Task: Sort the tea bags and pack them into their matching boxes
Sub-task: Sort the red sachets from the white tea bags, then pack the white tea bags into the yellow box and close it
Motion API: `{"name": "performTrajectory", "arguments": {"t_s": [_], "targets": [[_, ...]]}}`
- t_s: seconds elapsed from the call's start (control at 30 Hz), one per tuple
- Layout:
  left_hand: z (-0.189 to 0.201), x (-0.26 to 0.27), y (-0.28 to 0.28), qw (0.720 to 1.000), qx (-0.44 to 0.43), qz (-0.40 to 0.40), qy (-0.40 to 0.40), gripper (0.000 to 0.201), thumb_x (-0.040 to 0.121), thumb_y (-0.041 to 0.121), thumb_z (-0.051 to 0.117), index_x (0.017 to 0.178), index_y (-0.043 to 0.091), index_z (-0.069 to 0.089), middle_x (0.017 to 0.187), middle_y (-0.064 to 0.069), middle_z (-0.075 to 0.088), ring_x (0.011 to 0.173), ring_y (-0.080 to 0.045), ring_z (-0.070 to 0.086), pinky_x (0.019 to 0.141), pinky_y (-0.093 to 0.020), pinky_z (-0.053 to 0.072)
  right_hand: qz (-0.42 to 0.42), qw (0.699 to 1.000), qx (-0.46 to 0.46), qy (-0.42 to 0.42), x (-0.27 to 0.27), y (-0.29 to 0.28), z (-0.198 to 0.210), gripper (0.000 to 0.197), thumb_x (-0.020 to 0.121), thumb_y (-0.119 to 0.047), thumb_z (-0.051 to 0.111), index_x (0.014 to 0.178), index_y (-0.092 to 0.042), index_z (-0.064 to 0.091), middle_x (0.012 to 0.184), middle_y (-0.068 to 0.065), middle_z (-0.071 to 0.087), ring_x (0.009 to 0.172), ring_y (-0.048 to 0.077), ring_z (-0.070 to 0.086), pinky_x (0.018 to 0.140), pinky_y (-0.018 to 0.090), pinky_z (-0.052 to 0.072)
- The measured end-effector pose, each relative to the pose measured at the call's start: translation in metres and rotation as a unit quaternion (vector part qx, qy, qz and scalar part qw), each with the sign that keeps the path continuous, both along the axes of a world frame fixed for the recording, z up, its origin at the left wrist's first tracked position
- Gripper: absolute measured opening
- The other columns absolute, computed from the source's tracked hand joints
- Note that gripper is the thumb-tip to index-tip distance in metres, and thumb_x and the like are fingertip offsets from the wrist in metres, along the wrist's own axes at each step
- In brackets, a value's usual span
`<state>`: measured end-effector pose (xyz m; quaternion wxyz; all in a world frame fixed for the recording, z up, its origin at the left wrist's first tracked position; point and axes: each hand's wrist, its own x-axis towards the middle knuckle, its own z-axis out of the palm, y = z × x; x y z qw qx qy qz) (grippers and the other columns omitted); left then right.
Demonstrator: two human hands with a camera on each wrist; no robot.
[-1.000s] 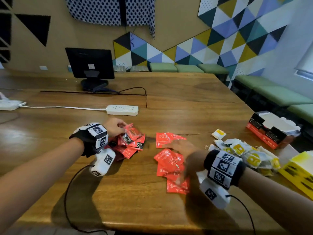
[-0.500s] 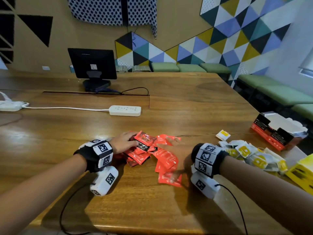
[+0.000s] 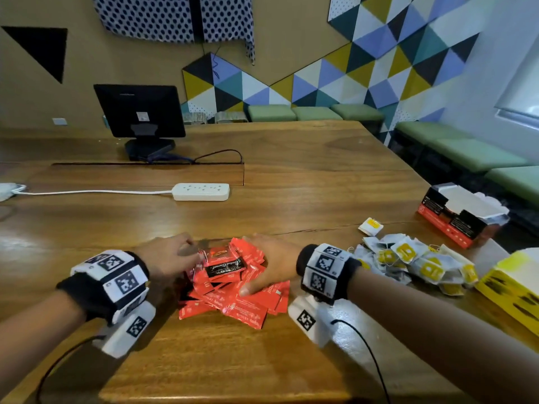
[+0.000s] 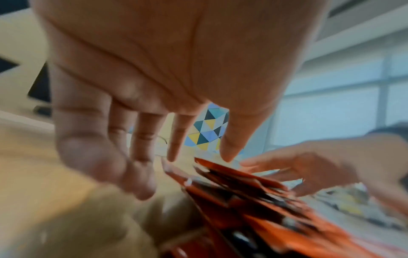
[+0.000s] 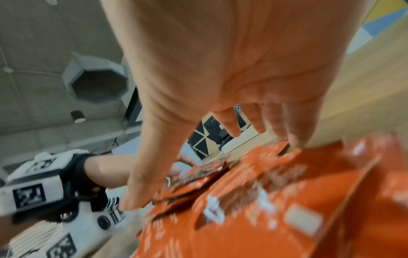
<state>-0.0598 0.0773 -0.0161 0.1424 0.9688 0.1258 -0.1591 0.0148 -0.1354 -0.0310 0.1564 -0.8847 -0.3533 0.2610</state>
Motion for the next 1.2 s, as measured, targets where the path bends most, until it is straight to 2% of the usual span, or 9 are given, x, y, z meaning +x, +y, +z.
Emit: {"name": "performTrajectory", "arguments": {"t_s": [0.07, 0.13, 0.37, 0.47, 0.57, 0.7, 0.87, 1.0, 1.2], "targets": [[0.008, 0.006, -0.004, 0.998, 0.055, -0.004, -0.026, 0.055, 0.092, 0.051, 0.041, 0.134, 0.017, 0.035, 0.125, -0.012, 0.059, 0.108, -0.026, 0.058, 0.091, -0.032, 0.045, -0.027, 1.0, 0.007, -0.01, 0.007, -0.015, 0.007, 0.099, 0.069, -0.057, 0.068, 0.147, -0.025, 0.015, 0.157, 0.001, 0.014, 0.143, 0.021, 0.019, 0.117, 0.043, 0.02], [0.015, 0.015, -0.01, 0.995, 0.074, -0.011, -0.065, 0.057, 0.092, 0.051, 0.041, 0.136, 0.015, 0.036, 0.127, -0.013, 0.058, 0.107, -0.024, 0.057, 0.087, -0.031, 0.042, -0.058, 0.997, 0.009, -0.045, 0.015, -0.038, 0.015, 0.085, 0.074, -0.056, 0.065, 0.143, -0.023, 0.028, 0.152, 0.002, 0.03, 0.139, 0.022, 0.03, 0.114, 0.043, 0.027], [0.019, 0.049, -0.062, 0.98, -0.01, -0.125, -0.151, 0.041, 0.088, 0.043, 0.053, 0.123, 0.021, 0.048, 0.087, 0.005, 0.055, 0.071, -0.009, 0.048, 0.059, -0.024, 0.038, -0.19, 0.966, 0.023, -0.174, 0.013, -0.151, 0.049, 0.045, 0.081, -0.037, 0.066, 0.122, -0.022, 0.055, 0.126, 0.0, 0.054, 0.113, 0.015, 0.051, 0.094, 0.025, 0.037], [0.02, 0.06, -0.101, 0.965, -0.025, -0.2, -0.168, 0.033, 0.087, 0.041, 0.055, 0.114, 0.022, 0.054, 0.08, 0.009, 0.057, 0.074, -0.009, 0.056, 0.064, -0.024, 0.044, -0.254, 0.944, 0.025, -0.211, 0.001, -0.196, 0.052, 0.036, 0.082, -0.034, 0.065, 0.116, -0.022, 0.059, 0.114, -0.004, 0.061, 0.096, 0.008, 0.053, 0.086, 0.024, 0.042], [0.023, 0.068, -0.142, 0.947, -0.044, -0.262, -0.178, 0.029, 0.087, 0.036, 0.055, 0.111, 0.019, 0.056, 0.09, 0.002, 0.063, 0.082, -0.015, 0.059, 0.077, -0.033, 0.051, -0.315, 0.917, 0.008, -0.244, -0.015, -0.24, 0.052, 0.032, 0.08, -0.025, 0.067, 0.112, -0.02, 0.061, 0.11, 0.003, 0.065, 0.094, 0.016, 0.055, 0.083, 0.027, 0.042], [0.019, 0.08, -0.195, 0.919, -0.07, -0.335, -0.195, 0.027, 0.089, 0.026, 0.054, 0.112, 0.013, 0.057, 0.093, -0.002, 0.057, 0.082, -0.015, 0.05, 0.068, -0.021, 0.034, -0.395, 0.874, -0.076, -0.272, -0.033, -0.285, 0.048, 0.032, 0.079, -0.023, 0.068, 0.109, -0.02, 0.061, 0.108, 0.011, 0.062, 0.099, 0.028, 0.057, 0.08, 0.032, 0.04], [-0.003, 0.098, -0.249, 0.918, -0.068, -0.368, -0.131, 0.035, 0.087, 0.023, 0.054, 0.12, 0.014, 0.053, 0.121, -0.013, 0.048, 0.111, -0.028, 0.049, 0.093, -0.035, 0.041, -0.462, 0.848, -0.11, -0.236, -0.042, -0.33, 0.025, 0.046, 0.077, -0.025, 0.069, 0.12, -0.02, 0.052, 0.114, 0.012, 0.058, 0.108, 0.03, 0.055, 0.09, 0.034, 0.041], [-0.022, 0.104, -0.278, 0.928, -0.048, -0.358, -0.091, 0.053, 0.087, 0.027, 0.055, 0.135, 0.012, 0.039, 0.131, -0.016, 0.036, 0.12, -0.033, 0.042, 0.098, -0.036, 0.038, -0.485, 0.84, -0.121, -0.211, -0.039, -0.341, 0.01, 0.047, 0.081, -0.024, 0.065, 0.124, -0.016, 0.048, 0.121, 0.011, 0.059, 0.116, 0.028, 0.053, 0.095, 0.033, 0.039], [-0.042, 0.111, -0.298, 0.933, -0.057, -0.35, -0.06, 0.086, 0.083, 0.034, 0.063, 0.149, 0.02, 0.009, 0.15, -0.016, 0.017, 0.136, -0.036, 0.026, 0.112, -0.04, 0.03, -0.483, 0.83, -0.125, -0.251, -0.038, -0.342, 0.003, 0.025, 0.083, -0.014, 0.057, 0.107, -0.013, 0.064, 0.11, 0.016, 0.067, 0.106, 0.034, 0.058, 0.087, 0.036, 0.044]]}}
